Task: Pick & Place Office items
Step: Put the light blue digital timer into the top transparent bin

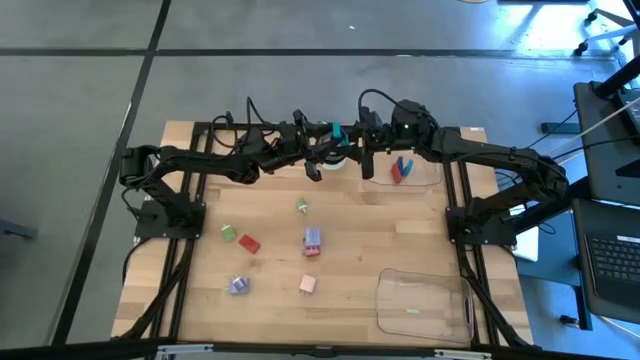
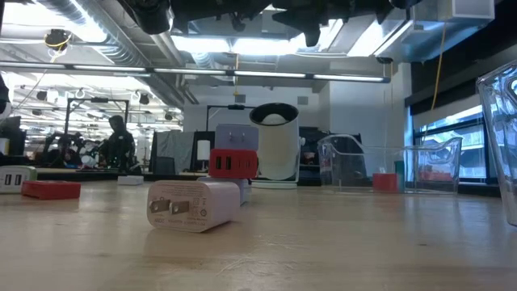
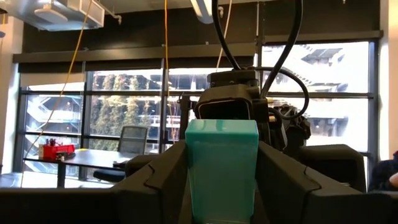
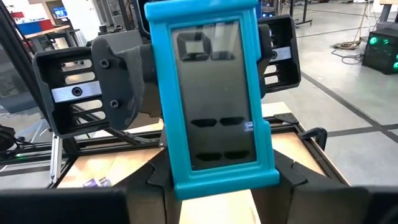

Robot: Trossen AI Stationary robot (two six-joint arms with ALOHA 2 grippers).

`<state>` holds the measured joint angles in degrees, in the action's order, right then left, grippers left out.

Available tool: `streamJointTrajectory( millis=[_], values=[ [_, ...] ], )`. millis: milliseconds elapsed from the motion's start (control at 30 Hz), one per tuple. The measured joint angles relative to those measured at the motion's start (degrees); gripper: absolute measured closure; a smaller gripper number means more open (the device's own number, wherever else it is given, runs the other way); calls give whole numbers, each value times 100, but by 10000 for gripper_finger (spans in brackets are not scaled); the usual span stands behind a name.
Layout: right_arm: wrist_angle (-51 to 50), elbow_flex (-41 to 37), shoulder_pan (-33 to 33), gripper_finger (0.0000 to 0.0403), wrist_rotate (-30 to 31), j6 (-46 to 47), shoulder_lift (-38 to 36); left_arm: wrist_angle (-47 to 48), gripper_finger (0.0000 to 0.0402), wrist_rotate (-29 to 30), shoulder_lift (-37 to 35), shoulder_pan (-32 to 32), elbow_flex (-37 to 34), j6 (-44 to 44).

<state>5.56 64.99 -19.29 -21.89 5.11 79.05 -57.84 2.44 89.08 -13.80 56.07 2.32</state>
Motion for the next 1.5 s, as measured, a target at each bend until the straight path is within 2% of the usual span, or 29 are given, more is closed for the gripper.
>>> streamJointTrajectory(
  millis=[367, 667, 767, 967, 1100, 1233, 1367, 1500],
  values=[
    [-54, 2, -40, 259, -40, 76, -10, 21, 200, 1, -2, 0, -2, 243],
    [-907, 5, -475, 259, 12, 196, -333, 649, 161, 35, -11, -141, -4, 798],
    [-1527, 7, -659, 259, 346, 167, -566, 998, 156, 181, -11, -206, -4, 905],
    [-3283, 7, -1001, 259, 1529, 31, -934, 1576, 157, 377, -11, -286, -4, 908],
    [-4552, 4, -1144, 259, 2388, -68, -961, 1659, 156, 490, -11, -287, -4, 904],
    [-5393, -12, -1193, 259, 3109, 18, -815, 1655, 155, 712, -11, -286, -4, 901],
    [-5377, -320, -1220, 259, 3133, 247, -736, 1655, 158, 1003, -11, -286, -4, 901],
    [-5178, -800, -1217, 259, 3070, 613, -675, 1655, 156, 1056, -11, -286, -4, 901]
  ],
)
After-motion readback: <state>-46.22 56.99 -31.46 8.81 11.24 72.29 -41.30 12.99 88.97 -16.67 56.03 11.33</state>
